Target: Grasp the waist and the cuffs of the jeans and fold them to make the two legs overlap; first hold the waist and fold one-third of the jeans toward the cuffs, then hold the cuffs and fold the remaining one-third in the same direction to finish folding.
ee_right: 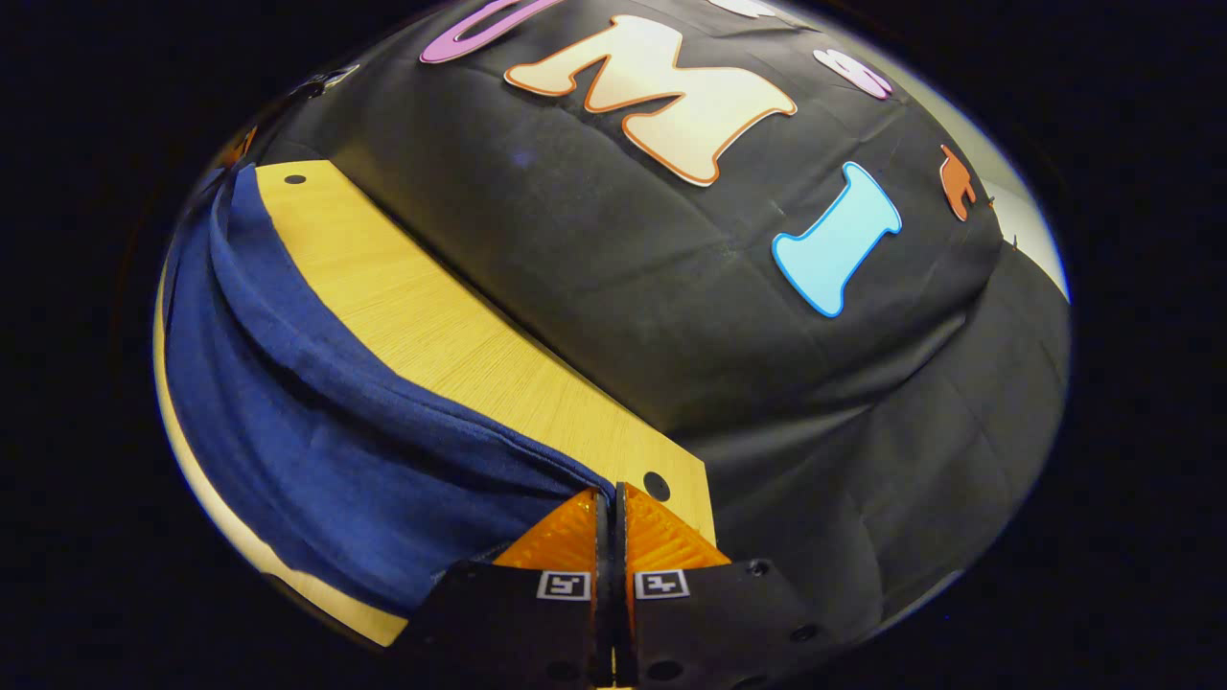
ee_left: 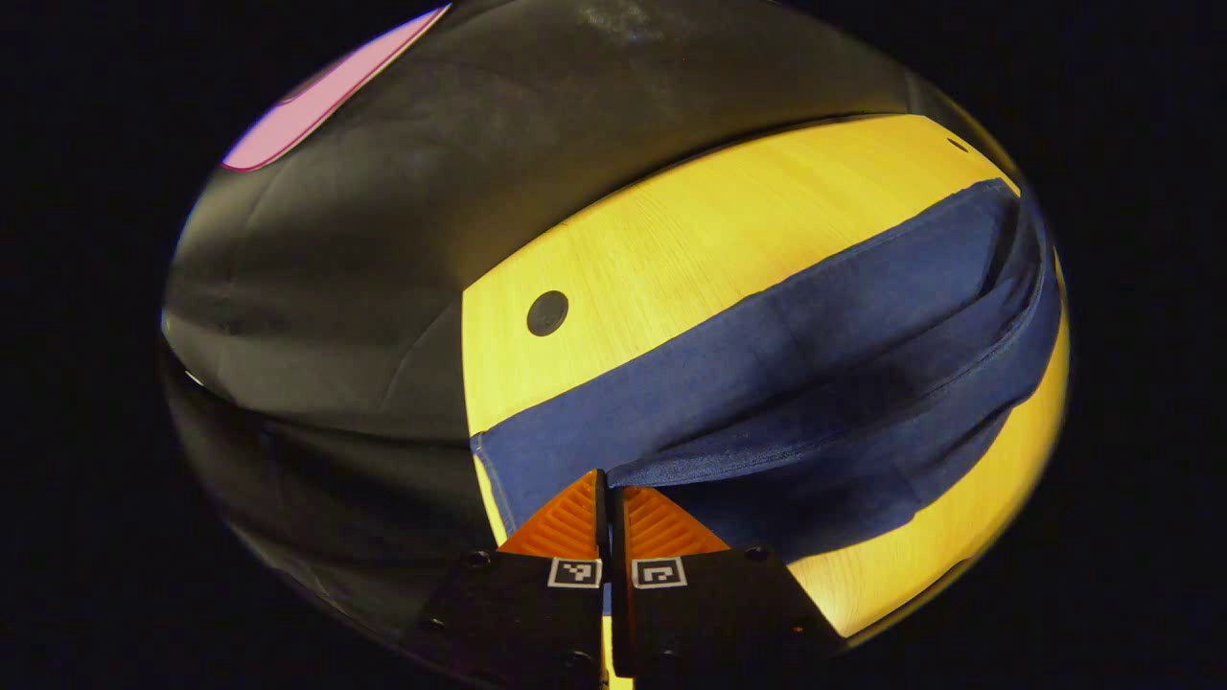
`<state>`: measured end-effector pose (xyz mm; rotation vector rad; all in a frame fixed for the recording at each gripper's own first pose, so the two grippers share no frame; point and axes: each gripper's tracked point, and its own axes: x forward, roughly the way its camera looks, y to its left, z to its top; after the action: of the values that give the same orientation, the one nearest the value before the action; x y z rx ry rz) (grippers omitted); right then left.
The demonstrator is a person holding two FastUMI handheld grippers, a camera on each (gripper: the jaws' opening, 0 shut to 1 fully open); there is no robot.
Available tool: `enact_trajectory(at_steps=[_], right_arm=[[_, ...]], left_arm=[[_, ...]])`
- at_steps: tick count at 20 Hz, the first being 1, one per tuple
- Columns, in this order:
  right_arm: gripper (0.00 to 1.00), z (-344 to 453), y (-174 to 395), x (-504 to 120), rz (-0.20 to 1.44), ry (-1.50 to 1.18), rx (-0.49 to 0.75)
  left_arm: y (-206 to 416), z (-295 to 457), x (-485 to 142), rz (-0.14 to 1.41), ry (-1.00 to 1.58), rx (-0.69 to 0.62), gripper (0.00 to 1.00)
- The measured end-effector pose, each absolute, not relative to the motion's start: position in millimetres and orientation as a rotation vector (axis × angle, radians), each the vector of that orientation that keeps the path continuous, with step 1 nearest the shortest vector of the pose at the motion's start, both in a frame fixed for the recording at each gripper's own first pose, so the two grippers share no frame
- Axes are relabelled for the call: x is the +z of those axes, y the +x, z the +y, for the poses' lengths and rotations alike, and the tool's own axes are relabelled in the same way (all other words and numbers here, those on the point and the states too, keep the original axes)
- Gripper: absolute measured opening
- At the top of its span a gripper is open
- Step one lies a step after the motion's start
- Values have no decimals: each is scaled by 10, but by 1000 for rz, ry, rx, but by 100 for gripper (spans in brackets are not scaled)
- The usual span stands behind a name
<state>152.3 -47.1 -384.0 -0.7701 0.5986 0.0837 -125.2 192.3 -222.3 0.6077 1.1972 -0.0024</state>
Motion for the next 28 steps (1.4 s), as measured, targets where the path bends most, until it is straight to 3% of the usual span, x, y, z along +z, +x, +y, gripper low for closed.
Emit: enact_trajectory(at_steps=[4, 5, 8, 9, 14, 18, 22, 23, 24, 25, 26, 28], right_arm=[[2, -531, 1693, -4088, 658, -814, 30], [22, -613, 1682, -4046, 653, -828, -18], [80, -724, 1582, -3815, 630, -748, -76], [99, -786, 1527, -3723, 621, -716, -96], [99, -1323, 1120, -3512, 619, -486, -156], [99, -1772, 827, -3633, 670, -299, -187], [100, -2065, 698, -3797, 703, -126, -199], [99, -2136, 684, -3868, 715, -86, -203], [99, -2181, 681, -3946, 731, -46, -205], [100, -2226, 671, -4021, 751, -7, -211], [99, -2263, 669, -4078, 769, 30, -214], [99, -2325, 654, -4226, 812, 95, -224]], left_arm=[[-1272, 1916, -2231, 1212, 542, -19, 0], [-1217, 1910, -2173, 1178, 551, -15, 0], [-1005, 1711, -1761, 988, 523, 2, 100], [-948, 1612, -1615, 915, 498, 13, 95], [-837, 958, -948, 677, 282, 10, 96], [-796, 902, -501, 505, 182, -22, 96], [-800, 916, -540, 449, 223, -34, 96], [-810, 885, -488, 438, 230, -29, 100], [-807, 867, -457, 431, 227, -21, 95], [-806, 851, -444, 428, 218, -14, 100], [-812, 858, -444, 425, 206, -5, 95], [-784, 897, -479, 425, 187, 20, 95]])
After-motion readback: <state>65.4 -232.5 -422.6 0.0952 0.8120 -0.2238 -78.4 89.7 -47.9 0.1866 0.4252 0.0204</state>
